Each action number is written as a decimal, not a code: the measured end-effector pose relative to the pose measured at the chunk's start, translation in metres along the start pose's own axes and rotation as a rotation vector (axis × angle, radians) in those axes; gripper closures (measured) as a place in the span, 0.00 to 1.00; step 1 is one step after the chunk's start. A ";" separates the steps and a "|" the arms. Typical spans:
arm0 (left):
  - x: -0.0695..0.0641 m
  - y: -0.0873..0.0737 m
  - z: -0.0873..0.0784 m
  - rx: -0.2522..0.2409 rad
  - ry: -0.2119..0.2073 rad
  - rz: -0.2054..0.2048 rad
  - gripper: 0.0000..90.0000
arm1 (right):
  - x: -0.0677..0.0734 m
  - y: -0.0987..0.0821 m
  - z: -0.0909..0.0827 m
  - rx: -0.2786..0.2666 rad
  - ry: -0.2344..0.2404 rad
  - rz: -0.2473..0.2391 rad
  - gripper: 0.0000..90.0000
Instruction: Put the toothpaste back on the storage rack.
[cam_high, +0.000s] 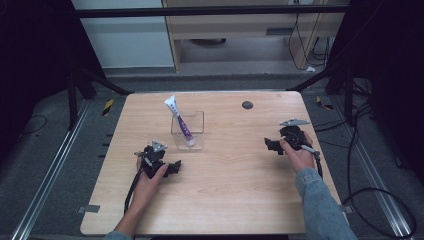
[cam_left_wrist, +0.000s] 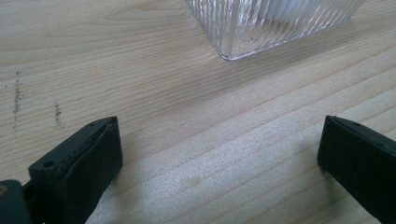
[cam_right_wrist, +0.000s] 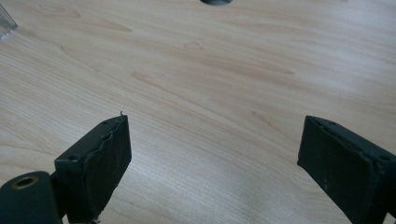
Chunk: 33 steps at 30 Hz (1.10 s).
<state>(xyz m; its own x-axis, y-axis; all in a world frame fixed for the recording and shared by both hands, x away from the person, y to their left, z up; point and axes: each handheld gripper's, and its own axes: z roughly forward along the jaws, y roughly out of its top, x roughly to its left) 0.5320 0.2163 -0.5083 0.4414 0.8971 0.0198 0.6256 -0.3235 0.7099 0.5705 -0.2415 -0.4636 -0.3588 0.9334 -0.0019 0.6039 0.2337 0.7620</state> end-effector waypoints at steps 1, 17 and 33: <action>0.000 0.000 0.000 0.000 0.000 0.000 0.00 | 0.000 -0.002 0.002 0.007 0.000 0.001 0.11; 0.000 0.000 0.000 0.000 0.000 0.000 0.00 | 0.003 -0.018 0.030 0.016 0.026 0.065 0.11; 0.000 0.000 0.000 0.000 0.000 0.000 0.00 | -0.003 -0.024 0.044 0.035 -0.044 0.037 0.10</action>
<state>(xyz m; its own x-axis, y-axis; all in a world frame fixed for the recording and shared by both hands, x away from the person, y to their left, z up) 0.5319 0.2163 -0.5083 0.4410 0.8973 0.0198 0.6255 -0.3231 0.7102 0.5885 -0.2375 -0.5103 -0.3043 0.9526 -0.0035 0.6410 0.2076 0.7389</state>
